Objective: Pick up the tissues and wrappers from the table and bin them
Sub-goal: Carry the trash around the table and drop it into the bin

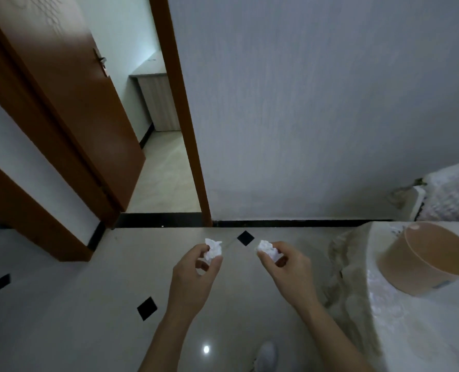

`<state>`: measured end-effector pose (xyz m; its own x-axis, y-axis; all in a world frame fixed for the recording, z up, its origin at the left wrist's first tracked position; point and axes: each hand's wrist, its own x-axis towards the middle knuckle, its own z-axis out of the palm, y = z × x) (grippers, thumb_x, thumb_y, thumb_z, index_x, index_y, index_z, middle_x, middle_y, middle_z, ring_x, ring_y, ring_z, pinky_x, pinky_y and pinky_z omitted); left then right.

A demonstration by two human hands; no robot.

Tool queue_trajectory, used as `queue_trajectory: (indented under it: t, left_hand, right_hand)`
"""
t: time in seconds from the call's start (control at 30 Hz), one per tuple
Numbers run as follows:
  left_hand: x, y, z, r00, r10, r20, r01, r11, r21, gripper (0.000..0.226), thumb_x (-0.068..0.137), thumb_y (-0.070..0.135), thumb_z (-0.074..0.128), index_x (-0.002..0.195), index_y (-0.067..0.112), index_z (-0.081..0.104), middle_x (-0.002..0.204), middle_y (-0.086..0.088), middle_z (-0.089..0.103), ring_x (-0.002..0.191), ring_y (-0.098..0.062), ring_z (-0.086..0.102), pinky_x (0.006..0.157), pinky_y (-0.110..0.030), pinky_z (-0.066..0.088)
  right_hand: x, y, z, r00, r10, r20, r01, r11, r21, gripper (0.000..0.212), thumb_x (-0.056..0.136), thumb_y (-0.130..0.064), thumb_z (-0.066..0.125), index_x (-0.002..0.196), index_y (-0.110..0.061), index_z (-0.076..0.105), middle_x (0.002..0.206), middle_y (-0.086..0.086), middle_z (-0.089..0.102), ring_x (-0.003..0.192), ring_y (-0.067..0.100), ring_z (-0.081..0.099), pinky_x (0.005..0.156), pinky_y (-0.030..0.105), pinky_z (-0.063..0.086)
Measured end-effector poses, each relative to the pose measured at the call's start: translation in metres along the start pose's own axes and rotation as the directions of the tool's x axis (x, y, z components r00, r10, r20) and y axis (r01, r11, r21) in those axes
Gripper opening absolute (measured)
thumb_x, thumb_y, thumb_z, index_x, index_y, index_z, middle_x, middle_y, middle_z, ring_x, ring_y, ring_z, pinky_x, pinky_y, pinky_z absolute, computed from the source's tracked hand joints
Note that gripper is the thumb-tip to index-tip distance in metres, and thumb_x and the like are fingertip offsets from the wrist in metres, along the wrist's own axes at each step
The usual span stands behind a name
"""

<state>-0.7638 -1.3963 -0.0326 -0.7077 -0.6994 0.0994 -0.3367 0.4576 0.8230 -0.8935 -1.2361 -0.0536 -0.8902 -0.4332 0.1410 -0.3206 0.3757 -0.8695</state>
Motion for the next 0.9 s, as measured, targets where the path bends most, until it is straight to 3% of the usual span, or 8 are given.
queue_trajectory:
  t: [0.13, 0.33, 0.43, 0.57, 0.7, 0.8, 0.9]
  left_hand:
    - [0.078, 0.024, 0.041, 0.999, 0.032, 0.030, -0.033, 0.999, 0.019, 0.028, 0.088, 0.033, 0.068, 0.114, 0.026, 0.060, 0.096, 0.007, 0.063, 0.082, -0.002, 0.061, 0.058, -0.013, 0.048]
    - [0.160, 0.068, 0.115, 0.986, 0.061, 0.157, -0.059, 0.998, -0.017, 0.034, 0.088, 0.034, 0.068, 0.119, 0.022, 0.061, 0.106, 0.002, 0.064, 0.090, -0.011, 0.062, 0.065, -0.014, 0.049]
    - [0.184, 0.086, 0.148, 0.959, 0.132, 0.253, -0.126, 0.991, -0.041, 0.025, 0.088, 0.035, 0.068, 0.111, 0.027, 0.062, 0.095, 0.012, 0.065, 0.085, 0.000, 0.061, 0.063, -0.014, 0.049]
    - [0.208, 0.120, 0.197, 0.886, 0.249, 0.392, -0.219, 0.968, -0.120, 0.015, 0.086, 0.024, 0.072, 0.096, 0.031, 0.064, 0.075, 0.019, 0.062, 0.071, 0.001, 0.058, 0.058, -0.009, 0.041]
    - [0.216, 0.166, 0.253, 0.725, 0.397, 0.563, -0.329, 0.917, -0.224, 0.020, 0.086, 0.020, 0.072, 0.084, 0.036, 0.062, 0.063, 0.025, 0.054, 0.054, 0.001, 0.047, 0.053, -0.010, 0.035]
    - [0.212, 0.193, 0.303, 0.559, 0.488, 0.670, -0.401, 0.867, -0.297, 0.011, 0.085, 0.034, 0.069, 0.093, 0.040, 0.064, 0.072, 0.020, 0.059, 0.059, -0.001, 0.051, 0.056, -0.015, 0.040]
    - [0.204, 0.219, 0.350, 0.341, 0.600, 0.723, -0.552, 0.751, -0.362, 0.026, 0.080, 0.052, 0.060, 0.099, 0.033, 0.063, 0.079, 0.015, 0.058, 0.070, -0.004, 0.056, 0.060, -0.028, 0.048]
  right_hand:
    - [0.079, 0.012, -0.021, 0.998, 0.037, -0.043, -0.037, 0.999, 0.006, 0.019, 0.084, -0.038, 0.073, 0.078, -0.021, 0.068, 0.061, -0.003, 0.060, 0.051, 0.007, 0.049, 0.049, 0.018, 0.035]
    - [0.165, 0.028, -0.075, 0.970, 0.085, -0.229, -0.078, 0.996, 0.039, 0.021, 0.083, -0.035, 0.075, 0.073, -0.020, 0.065, 0.056, -0.005, 0.056, 0.049, 0.009, 0.047, 0.049, 0.025, 0.038]
    - [0.178, 0.045, -0.100, 0.946, 0.137, -0.293, -0.126, 0.991, 0.053, 0.023, 0.083, -0.033, 0.075, 0.071, -0.019, 0.063, 0.052, 0.000, 0.050, 0.045, 0.006, 0.039, 0.047, 0.024, 0.033]
    - [0.184, 0.070, -0.139, 0.877, 0.228, -0.423, -0.236, 0.971, 0.034, 0.021, 0.081, -0.038, 0.076, 0.067, -0.029, 0.063, 0.051, -0.010, 0.055, 0.046, 0.006, 0.048, 0.047, 0.018, 0.036]
    - [0.173, 0.091, -0.187, 0.769, 0.282, -0.573, -0.333, 0.943, 0.016, 0.024, 0.082, -0.044, 0.072, 0.075, -0.022, 0.066, 0.064, -0.004, 0.064, 0.058, 0.012, 0.060, 0.056, 0.031, 0.050]
    - [0.153, 0.103, -0.223, 0.654, 0.242, -0.716, -0.408, 0.911, -0.065, 0.014, 0.083, -0.032, 0.076, 0.076, -0.027, 0.065, 0.058, -0.016, 0.058, 0.060, 0.003, 0.059, 0.055, 0.010, 0.039]
    - [0.125, 0.113, -0.248, 0.491, 0.268, -0.829, -0.559, 0.826, -0.064, 0.013, 0.081, -0.033, 0.078, 0.088, -0.025, 0.071, 0.062, -0.022, 0.054, 0.059, -0.004, 0.055, 0.057, 0.008, 0.036]
